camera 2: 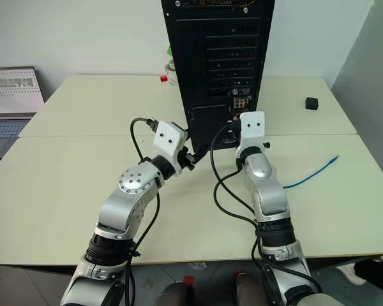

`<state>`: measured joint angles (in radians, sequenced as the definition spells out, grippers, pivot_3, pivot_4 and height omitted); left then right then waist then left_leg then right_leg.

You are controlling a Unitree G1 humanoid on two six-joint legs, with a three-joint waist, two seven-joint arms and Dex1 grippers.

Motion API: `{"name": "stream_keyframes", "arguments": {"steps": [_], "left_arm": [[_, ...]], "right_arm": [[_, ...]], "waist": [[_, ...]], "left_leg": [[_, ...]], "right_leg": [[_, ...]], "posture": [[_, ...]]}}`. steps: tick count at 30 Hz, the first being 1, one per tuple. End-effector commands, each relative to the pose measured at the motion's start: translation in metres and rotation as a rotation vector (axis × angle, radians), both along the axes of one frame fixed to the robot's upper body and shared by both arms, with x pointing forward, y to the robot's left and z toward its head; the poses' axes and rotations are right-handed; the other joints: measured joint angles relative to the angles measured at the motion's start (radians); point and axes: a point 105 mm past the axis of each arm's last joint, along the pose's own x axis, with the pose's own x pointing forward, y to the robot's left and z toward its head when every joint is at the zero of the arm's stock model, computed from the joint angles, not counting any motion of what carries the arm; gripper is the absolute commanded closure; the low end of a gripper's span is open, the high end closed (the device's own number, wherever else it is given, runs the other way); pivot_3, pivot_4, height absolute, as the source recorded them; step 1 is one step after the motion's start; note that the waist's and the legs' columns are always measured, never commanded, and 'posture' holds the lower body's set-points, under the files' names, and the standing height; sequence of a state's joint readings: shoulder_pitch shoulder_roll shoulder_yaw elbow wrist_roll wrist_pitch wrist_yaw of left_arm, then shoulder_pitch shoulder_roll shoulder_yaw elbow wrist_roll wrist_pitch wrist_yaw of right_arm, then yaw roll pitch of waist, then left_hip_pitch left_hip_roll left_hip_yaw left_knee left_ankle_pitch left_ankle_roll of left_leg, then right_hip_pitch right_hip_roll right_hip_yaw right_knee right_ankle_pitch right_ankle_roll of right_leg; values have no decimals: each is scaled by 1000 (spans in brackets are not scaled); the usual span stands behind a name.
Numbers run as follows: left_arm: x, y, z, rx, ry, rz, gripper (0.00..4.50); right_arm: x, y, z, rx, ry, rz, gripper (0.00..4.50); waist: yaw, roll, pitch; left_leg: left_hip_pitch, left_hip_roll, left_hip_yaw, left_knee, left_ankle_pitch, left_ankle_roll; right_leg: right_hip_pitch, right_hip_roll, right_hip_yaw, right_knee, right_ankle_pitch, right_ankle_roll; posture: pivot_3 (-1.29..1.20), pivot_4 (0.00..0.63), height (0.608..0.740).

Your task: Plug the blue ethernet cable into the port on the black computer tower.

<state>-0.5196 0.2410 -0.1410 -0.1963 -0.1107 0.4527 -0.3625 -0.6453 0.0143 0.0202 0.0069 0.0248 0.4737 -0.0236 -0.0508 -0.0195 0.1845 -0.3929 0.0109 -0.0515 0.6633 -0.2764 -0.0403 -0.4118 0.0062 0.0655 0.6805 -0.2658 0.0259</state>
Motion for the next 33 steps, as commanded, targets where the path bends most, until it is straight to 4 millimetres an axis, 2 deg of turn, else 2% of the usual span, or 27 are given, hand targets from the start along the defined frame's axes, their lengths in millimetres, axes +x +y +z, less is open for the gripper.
{"name": "stream_keyframes", "arguments": {"steps": [1, 33], "left_arm": [[-5, -1, 14, -9, -56, -7, 1638], [-6, -1, 13, -7, -57, -8, 1638]], "right_arm": [[0, -1, 13, 14, -51, -7, 4500], [11, -9, 18, 16, -82, -46, 4500]], "waist": [[0, 0, 0], [0, 0, 0]], "left_leg": [[0, 0, 0, 0, 0, 0], [0, 0, 0, 0, 0, 0]], "right_leg": [[0, 0, 0, 0, 0, 0], [0, 0, 0, 0, 0, 0]], "posture": [[0, 150, 740], [0, 150, 740]]}}
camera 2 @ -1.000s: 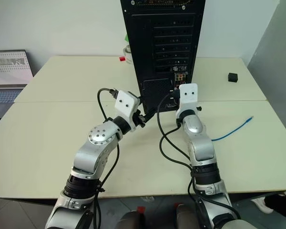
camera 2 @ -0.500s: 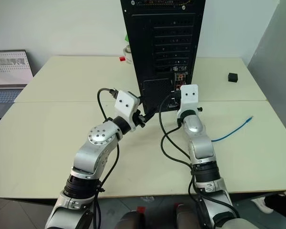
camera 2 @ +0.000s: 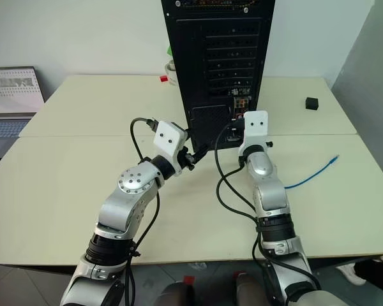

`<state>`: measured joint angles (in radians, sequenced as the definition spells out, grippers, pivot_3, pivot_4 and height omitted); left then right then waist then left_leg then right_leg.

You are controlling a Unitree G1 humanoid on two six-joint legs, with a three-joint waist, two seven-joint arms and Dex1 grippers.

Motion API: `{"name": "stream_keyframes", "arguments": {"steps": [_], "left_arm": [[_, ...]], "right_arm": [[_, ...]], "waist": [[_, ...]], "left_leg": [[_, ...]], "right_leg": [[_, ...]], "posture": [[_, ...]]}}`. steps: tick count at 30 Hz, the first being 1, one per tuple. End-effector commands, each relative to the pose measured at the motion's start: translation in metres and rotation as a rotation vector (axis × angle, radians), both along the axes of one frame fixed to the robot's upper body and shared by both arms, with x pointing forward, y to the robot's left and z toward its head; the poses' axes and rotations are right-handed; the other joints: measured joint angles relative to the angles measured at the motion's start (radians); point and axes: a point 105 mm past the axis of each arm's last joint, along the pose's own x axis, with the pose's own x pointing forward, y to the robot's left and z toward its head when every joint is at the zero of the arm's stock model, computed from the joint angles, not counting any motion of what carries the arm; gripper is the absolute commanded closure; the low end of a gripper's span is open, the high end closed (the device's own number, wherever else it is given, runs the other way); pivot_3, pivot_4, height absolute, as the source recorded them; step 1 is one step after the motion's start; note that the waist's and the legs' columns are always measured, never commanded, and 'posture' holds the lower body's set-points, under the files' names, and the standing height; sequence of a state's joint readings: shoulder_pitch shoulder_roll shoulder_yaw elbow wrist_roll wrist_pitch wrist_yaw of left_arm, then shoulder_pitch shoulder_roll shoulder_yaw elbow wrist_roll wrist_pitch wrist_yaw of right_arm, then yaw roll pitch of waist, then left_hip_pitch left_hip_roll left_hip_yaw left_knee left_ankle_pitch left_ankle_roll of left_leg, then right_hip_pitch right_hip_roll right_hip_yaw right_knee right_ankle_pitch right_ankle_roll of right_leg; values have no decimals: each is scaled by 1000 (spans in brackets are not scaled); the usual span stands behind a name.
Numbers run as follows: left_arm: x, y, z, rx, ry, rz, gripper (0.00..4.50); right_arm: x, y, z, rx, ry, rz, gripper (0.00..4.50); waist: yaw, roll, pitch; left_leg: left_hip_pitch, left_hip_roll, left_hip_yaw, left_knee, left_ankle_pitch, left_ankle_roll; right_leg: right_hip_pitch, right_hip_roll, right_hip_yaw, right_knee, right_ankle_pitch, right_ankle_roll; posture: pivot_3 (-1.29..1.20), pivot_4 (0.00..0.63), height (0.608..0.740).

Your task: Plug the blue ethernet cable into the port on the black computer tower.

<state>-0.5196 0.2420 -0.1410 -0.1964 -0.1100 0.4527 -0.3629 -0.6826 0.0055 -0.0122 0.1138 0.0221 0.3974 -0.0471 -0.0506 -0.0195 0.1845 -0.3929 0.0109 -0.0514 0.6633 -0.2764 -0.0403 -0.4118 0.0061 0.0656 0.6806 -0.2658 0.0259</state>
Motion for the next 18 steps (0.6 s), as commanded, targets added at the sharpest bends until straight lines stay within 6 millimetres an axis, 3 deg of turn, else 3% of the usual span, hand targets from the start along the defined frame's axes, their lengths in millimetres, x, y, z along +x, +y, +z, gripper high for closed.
{"name": "stream_keyframes", "arguments": {"steps": [1, 18], "left_arm": [[-6, -1, 13, -8, -57, -9, 1638], [-6, -1, 14, -7, -59, -12, 1638]], "right_arm": [[0, 1, 21, 5, -76, 6, 4500], [0, 5, 29, 18, -97, 13, 4500]], "waist": [[0, 0, 0], [-1, 0, 0]], "left_leg": [[0, 0, 0, 0, 0, 0], [0, 0, 0, 0, 0, 0]], "right_leg": [[0, 0, 0, 0, 0, 0], [0, 0, 0, 0, 0, 0]], "posture": [[0, 150, 740], [0, 150, 740]]}}
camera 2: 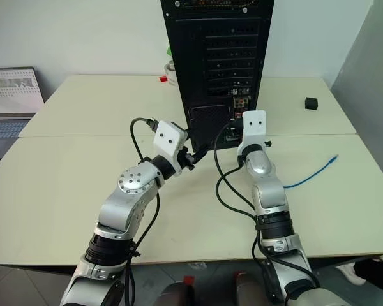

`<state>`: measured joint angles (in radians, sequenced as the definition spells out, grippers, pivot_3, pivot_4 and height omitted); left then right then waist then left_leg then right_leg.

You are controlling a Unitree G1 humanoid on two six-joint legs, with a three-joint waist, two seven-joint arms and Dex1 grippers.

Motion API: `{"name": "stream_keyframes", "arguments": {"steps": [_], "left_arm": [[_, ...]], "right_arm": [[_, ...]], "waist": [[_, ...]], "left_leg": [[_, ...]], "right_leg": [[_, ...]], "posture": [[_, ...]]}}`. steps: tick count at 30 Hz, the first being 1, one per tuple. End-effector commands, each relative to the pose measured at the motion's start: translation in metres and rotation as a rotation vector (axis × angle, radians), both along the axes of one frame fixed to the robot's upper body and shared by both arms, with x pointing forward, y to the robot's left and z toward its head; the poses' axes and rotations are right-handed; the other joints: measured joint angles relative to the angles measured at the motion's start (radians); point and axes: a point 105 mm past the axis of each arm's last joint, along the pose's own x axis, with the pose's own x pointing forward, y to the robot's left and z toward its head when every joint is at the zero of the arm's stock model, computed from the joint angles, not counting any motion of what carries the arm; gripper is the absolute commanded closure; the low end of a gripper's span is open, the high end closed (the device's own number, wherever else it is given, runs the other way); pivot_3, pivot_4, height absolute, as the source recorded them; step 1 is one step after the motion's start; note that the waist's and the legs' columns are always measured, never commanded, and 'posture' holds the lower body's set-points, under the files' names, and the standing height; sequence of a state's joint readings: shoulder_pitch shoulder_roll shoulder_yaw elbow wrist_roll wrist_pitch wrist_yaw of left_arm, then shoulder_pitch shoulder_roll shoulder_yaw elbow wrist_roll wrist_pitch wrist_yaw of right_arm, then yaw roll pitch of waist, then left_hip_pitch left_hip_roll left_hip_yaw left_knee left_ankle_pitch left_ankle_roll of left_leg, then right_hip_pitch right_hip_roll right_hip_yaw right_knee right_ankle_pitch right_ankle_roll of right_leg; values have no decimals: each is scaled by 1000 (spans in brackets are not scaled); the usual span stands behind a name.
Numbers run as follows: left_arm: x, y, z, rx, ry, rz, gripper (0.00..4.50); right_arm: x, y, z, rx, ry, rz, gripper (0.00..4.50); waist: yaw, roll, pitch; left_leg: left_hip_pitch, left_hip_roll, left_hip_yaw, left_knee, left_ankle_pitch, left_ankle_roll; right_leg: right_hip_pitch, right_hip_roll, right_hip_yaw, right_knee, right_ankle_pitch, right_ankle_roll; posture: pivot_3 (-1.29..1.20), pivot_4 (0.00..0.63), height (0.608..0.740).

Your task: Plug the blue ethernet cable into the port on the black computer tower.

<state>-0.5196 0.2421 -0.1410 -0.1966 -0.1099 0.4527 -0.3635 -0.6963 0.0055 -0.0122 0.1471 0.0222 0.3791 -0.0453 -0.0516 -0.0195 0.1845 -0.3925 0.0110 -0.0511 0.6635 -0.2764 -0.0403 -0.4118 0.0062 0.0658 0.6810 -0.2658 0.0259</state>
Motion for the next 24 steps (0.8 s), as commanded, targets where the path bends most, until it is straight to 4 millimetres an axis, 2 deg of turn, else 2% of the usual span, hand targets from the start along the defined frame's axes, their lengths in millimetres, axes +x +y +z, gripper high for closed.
{"name": "stream_keyframes", "arguments": {"steps": [1, 7, 17, 24], "left_arm": [[-6, -1, 14, -7, -60, -12, 1638], [-6, -1, 14, -6, -60, -13, 1638], [-6, -1, 13, -8, -58, -10, 1638], [-6, -1, 12, -7, -57, -8, 1638]], "right_arm": [[-3, 4, 32, 23, -102, 12, 4500], [-5, 12, 39, 50, -109, 39, 4500], [-5, 20, 34, 61, -83, 47, 4500], [-8, 32, 32, -1, -118, 42, 4500]], "waist": [[0, 0, 0], [-2, 0, 0], [-4, 0, 0], [-6, 0, 0]], "left_leg": [[0, 0, 0, 0, 0, 0], [0, 0, 0, 0, 0, 0], [-2, 0, 1, 0, 0, 0], [-2, 0, 1, 0, 0, 0]], "right_leg": [[0, 0, 0, 0, 0, 0], [0, 0, 0, 0, 0, 0], [-3, 0, 1, 1, 0, 0], [-3, 0, 1, 1, 0, 0]], "posture": [[0, 150, 740], [0, 150, 740], [0, 150, 740], [0, 150, 740]]}}
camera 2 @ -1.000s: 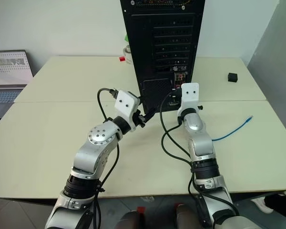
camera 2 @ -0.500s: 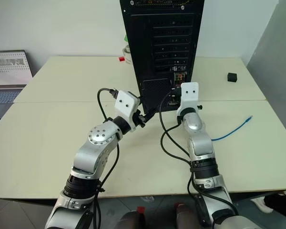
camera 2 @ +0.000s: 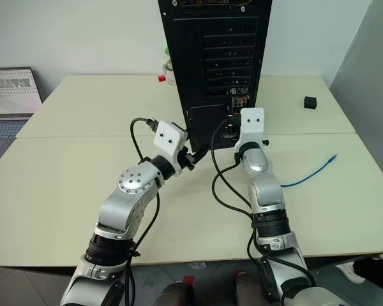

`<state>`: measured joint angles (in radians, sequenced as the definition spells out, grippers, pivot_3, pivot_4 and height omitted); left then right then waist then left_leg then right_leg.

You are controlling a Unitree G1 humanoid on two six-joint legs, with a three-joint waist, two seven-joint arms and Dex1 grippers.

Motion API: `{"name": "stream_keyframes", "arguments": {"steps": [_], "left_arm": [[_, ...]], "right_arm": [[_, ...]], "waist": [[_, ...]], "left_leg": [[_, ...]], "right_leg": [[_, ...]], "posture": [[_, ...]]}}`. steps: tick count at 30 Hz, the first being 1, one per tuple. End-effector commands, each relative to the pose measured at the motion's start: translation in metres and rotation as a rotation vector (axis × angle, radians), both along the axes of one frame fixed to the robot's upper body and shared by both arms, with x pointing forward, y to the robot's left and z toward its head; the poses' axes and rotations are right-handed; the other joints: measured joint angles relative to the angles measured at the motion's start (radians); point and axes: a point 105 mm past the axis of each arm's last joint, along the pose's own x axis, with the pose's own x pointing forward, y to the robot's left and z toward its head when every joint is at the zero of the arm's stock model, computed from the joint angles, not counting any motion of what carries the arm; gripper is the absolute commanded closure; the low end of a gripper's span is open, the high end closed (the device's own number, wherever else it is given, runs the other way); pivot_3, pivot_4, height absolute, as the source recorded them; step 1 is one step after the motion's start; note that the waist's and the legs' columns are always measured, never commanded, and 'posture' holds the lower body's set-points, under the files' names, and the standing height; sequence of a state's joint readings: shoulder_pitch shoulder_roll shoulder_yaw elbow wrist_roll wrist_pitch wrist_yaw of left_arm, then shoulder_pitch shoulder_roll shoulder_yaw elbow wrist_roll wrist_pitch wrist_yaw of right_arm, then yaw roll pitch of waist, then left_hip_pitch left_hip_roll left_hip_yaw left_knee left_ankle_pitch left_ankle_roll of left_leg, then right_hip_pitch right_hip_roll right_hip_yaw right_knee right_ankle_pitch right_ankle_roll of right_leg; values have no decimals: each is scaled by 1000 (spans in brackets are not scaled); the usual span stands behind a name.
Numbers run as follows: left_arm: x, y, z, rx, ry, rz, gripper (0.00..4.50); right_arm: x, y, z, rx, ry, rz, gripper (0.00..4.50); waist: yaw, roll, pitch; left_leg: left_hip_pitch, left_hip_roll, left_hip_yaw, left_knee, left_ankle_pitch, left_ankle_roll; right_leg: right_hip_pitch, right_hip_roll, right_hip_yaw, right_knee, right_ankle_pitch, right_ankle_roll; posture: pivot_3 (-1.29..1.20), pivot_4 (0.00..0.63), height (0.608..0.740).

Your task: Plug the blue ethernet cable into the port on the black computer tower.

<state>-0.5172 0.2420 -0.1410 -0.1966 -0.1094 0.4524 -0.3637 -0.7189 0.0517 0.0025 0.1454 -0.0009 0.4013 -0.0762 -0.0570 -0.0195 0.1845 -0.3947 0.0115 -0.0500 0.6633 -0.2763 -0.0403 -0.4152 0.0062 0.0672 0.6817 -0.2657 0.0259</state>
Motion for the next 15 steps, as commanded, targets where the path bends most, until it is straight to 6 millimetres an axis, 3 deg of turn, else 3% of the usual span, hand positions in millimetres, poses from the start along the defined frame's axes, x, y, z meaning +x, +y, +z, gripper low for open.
{"name": "stream_keyframes", "arguments": {"steps": [1, 15], "left_arm": [[-5, -1, 13, -7, -59, -8, 1638], [-6, 3, 14, -7, -63, 3, 1638]], "right_arm": [[-6, 18, 28, -9, -121, 36, 4500], [1, 39, 29, -25, -143, 56, 4500]], "waist": [[-1, 0, 0], [-23, 0, 0]], "left_leg": [[0, 0, 0, 0, 0, 0], [-2, 1, 3, 0, 0, 0]], "right_leg": [[0, 0, 0, 0, 0, 0], [-5, 0, 3, 3, 0, 0]], "posture": [[0, 150, 740], [0, 150, 740]]}}
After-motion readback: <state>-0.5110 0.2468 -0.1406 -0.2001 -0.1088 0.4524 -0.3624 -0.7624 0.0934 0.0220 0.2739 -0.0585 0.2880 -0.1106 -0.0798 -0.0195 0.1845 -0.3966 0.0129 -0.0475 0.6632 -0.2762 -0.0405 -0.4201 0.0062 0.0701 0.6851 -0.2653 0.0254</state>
